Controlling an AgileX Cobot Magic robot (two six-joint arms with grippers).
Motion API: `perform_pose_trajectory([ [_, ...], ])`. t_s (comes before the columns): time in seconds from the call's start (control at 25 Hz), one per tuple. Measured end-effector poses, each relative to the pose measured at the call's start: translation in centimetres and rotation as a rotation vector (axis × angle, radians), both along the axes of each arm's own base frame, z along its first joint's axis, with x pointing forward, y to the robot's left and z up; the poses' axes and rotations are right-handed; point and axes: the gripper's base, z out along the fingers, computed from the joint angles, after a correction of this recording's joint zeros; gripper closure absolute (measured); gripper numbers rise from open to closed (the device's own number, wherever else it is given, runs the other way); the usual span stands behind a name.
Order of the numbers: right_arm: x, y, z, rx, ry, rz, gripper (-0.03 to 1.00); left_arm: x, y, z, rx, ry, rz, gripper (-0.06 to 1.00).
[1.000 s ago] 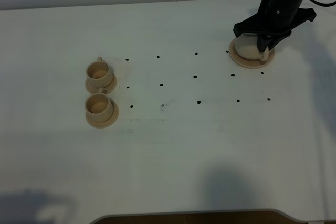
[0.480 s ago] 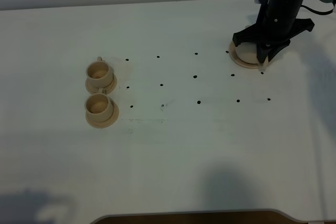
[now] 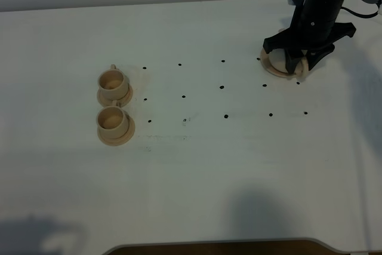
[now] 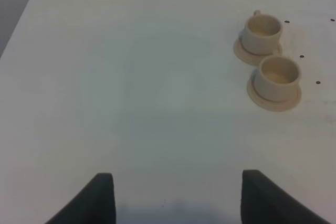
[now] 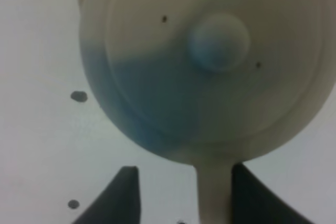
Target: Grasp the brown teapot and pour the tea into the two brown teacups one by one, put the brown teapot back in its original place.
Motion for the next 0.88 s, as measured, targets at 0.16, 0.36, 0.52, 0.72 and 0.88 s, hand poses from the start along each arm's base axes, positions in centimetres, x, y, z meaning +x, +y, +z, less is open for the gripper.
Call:
perform_pose_trajectory([
  [0.16, 0.0, 0.1, 0.0, 0.000, 0.000, 0.001, 0.53, 0.0, 0.0, 0.0, 0.000, 0.000, 0.000, 0.39],
  [0.36, 0.0, 0.1, -0.1, 0.000, 0.002, 0.002, 0.53, 0.0, 0.0, 0.0, 0.000, 0.000, 0.000, 0.39],
  [0.52, 0.0, 0.0, -0.8, -0.005, 0.020, 0.003, 0.53, 0.0, 0.0, 0.0, 0.000, 0.000, 0.000, 0.39],
  [0.72, 0.1, -0.1, -1.6, -0.020, 0.034, 0.008, 0.53, 0.0, 0.0, 0.0, 0.000, 0.000, 0.000, 0.39],
  [0.88, 0.1, -0.3, -1.6, -0.047, 0.028, 0.018, 0.53, 0.0, 0.0, 0.0, 0.000, 0.000, 0.000, 0.39],
])
